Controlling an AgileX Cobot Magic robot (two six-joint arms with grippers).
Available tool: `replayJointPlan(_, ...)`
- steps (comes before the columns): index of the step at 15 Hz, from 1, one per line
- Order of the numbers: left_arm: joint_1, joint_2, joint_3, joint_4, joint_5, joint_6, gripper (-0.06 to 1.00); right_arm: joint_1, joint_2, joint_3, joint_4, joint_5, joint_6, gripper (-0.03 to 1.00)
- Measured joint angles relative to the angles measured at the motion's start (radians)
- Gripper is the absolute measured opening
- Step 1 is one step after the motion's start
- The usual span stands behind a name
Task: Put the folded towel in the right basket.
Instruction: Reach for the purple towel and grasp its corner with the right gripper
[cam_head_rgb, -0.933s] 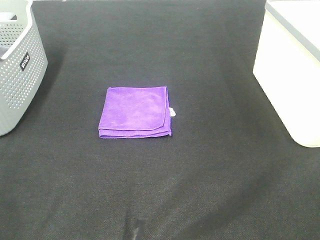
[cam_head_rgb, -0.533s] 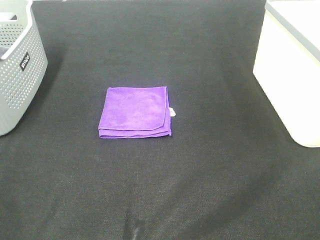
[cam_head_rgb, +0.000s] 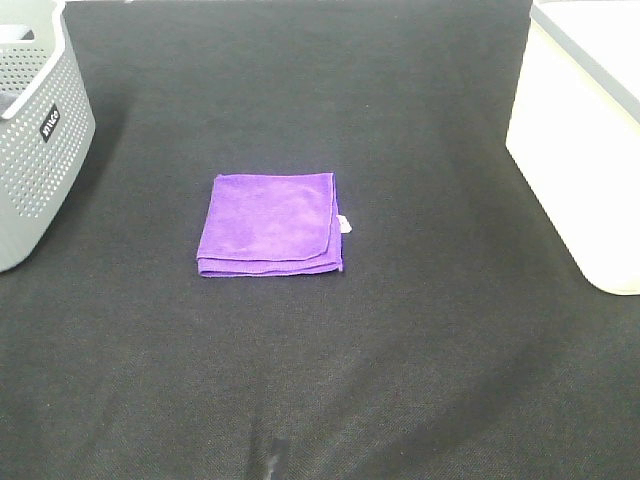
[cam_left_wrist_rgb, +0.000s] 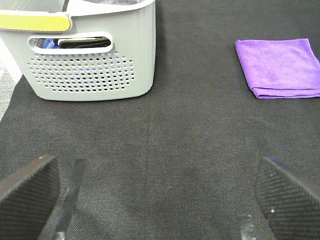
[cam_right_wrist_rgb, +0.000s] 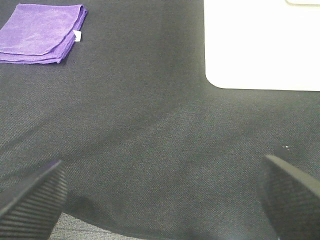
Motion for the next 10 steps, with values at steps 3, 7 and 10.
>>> replayJointPlan(3,0.0,0.0,0.0,0.0,0.0,0.0,0.99,0.0,0.0,0.0,0.0,0.0,0.0,0.98)
replayJointPlan(7,0.0,0.0,0.0,0.0,0.0,0.0,0.99,0.0,0.0,0.0,0.0,0.0,0.0,0.98)
replayJointPlan(10,0.0,0.0,0.0,0.0,0.0,0.0,0.99,0.0,0.0,0.0,0.0,0.0,0.0,0.98)
